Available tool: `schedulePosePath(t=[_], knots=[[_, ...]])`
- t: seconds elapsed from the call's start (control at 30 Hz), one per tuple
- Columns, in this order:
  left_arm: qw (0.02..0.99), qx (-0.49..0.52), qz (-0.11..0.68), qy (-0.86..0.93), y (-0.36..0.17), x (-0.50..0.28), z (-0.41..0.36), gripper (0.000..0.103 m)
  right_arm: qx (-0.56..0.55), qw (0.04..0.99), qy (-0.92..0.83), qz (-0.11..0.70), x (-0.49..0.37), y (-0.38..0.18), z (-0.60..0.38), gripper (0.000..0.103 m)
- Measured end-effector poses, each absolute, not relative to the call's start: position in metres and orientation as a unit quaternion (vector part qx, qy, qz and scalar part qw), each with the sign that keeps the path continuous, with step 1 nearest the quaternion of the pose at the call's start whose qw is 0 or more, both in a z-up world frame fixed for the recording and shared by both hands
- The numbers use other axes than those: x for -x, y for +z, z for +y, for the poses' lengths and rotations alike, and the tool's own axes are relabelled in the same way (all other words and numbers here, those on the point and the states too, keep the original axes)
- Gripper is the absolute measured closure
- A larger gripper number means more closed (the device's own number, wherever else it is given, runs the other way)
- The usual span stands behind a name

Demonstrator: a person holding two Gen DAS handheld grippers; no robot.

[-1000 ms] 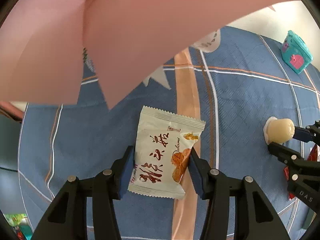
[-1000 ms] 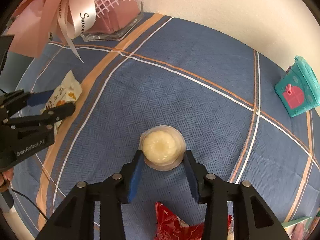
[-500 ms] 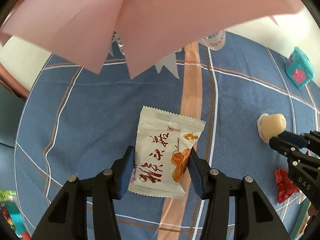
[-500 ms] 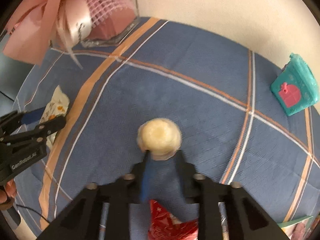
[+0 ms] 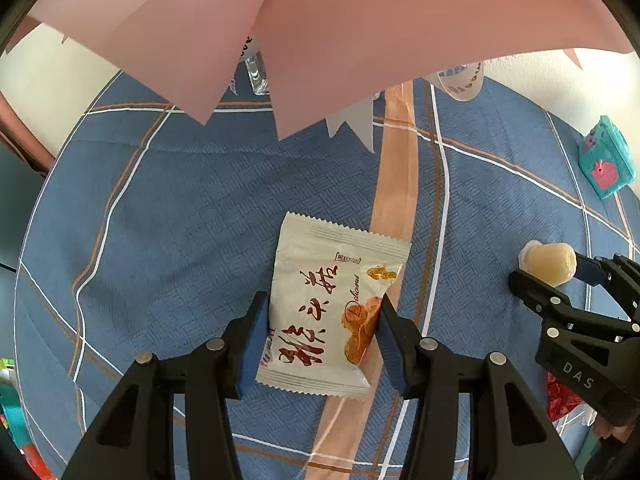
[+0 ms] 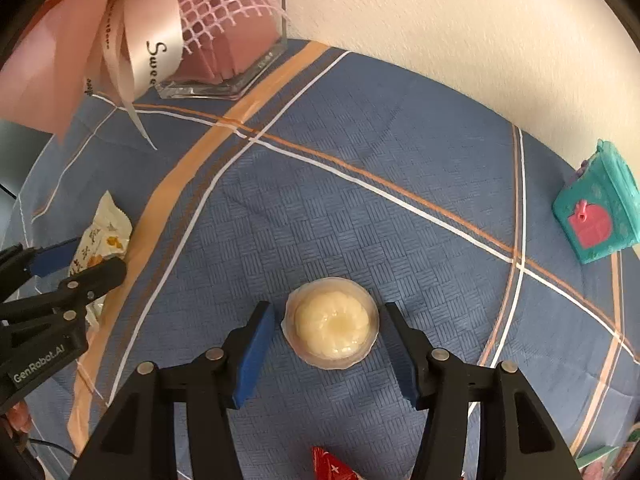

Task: Organize snacks
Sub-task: 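Carry the white pastry pack and jelly cup over the tray with both grippers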

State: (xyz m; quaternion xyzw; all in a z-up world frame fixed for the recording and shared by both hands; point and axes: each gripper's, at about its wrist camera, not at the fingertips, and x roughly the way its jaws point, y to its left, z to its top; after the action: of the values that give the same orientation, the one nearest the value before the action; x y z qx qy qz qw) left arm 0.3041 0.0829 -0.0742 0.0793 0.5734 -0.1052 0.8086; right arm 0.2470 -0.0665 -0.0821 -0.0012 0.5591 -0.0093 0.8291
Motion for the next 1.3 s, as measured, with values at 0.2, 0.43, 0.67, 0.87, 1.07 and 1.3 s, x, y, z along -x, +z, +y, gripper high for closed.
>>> schedulePosePath(t=[0.2, 0.43, 0.67, 0.87, 1.07, 1.3], knots=[[0.810, -0.078, 0.572, -0.105, -0.075, -0.301, 0.085, 0.050, -0.011, 0.827, -0.011, 0.562, -0.238, -0.081, -0.072, 0.054], [0.809, -0.066, 0.575, -0.104, -0.074, -0.297, 0.085, 0.050, -0.030, 0.827, -0.010, 0.561, -0.228, -0.072, -0.078, 0.054], [0.813, -0.038, 0.571, -0.110, -0.053, -0.278, 0.078, 0.050, -0.044, 0.837, -0.005, 0.545, -0.201, -0.034, -0.083, 0.054], [0.818, -0.014, 0.563, -0.120, -0.027, -0.239, 0.063, 0.050, -0.038, 0.848, -0.014, 0.529, -0.154, 0.007, -0.090, 0.054], [0.824, 0.006, 0.549, -0.139, 0.004, -0.194, 0.041, 0.050, -0.033, 0.860, -0.030, 0.509, -0.101, 0.040, -0.101, 0.054], [0.825, 0.013, 0.539, -0.169, 0.020, -0.134, 0.006, 0.050, -0.062, 0.870, -0.044, 0.487, -0.039, 0.053, -0.129, 0.054]])
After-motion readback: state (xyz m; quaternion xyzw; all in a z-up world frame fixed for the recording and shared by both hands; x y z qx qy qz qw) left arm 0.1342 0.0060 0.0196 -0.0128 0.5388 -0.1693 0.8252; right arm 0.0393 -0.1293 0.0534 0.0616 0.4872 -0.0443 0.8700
